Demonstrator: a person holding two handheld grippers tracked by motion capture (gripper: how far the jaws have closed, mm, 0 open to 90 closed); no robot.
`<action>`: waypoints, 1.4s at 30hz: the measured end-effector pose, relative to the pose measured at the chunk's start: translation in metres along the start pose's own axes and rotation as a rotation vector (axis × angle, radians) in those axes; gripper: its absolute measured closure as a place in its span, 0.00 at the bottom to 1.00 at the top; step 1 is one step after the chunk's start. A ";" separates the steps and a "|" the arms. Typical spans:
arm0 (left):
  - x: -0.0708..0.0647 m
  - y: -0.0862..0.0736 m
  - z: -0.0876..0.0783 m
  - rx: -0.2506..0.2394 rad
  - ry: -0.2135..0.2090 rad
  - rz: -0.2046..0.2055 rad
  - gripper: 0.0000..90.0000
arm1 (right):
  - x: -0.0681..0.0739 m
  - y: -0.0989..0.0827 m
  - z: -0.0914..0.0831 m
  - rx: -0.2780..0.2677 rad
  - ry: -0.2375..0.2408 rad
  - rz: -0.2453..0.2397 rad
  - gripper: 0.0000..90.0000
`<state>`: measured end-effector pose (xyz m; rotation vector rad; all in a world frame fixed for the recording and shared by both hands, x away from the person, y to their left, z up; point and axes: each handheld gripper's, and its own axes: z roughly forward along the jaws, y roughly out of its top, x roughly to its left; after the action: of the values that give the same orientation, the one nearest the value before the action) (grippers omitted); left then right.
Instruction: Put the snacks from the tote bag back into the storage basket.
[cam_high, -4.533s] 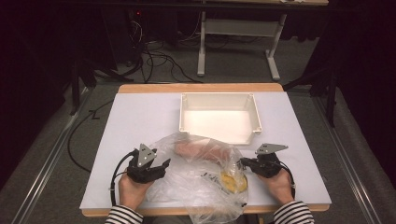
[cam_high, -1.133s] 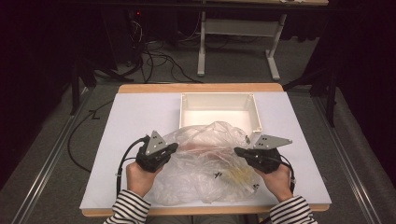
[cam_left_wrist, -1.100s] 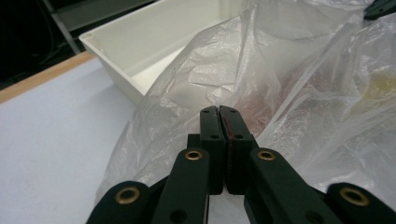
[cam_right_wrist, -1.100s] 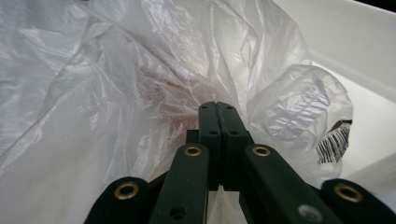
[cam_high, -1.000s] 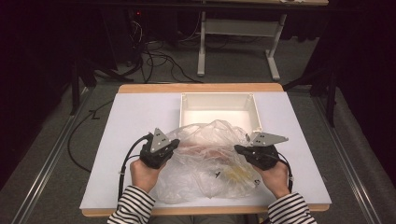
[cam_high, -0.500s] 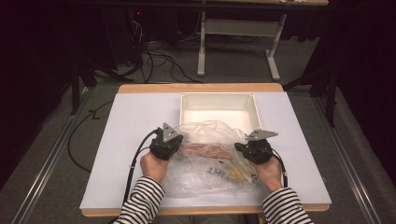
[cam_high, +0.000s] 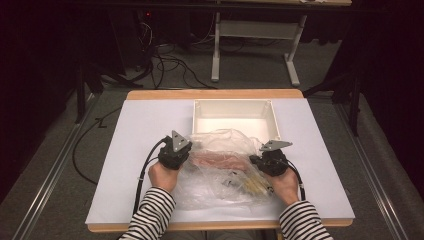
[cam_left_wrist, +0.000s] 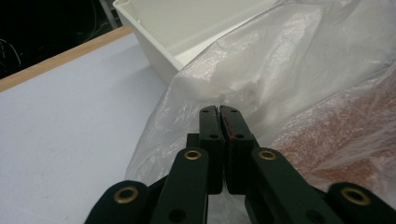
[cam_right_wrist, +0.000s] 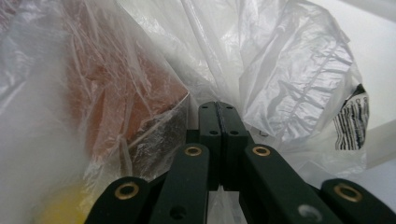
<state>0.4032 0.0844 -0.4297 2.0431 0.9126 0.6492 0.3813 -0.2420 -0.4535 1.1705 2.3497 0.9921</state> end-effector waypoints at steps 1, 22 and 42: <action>0.001 0.000 0.001 0.001 0.002 -0.002 0.98 | 0.000 0.000 0.001 -0.001 0.000 0.000 1.00; 0.002 -0.015 0.010 0.082 -0.106 -0.053 1.00 | 0.006 -0.004 0.007 0.035 0.039 -0.011 1.00; -0.016 -0.019 -0.038 0.027 -0.189 -0.014 1.00 | 0.021 -0.021 -0.022 0.015 0.096 -0.061 1.00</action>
<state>0.3600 0.0975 -0.4266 2.0801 0.8281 0.4296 0.3445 -0.2435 -0.4528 1.0720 2.4553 1.0326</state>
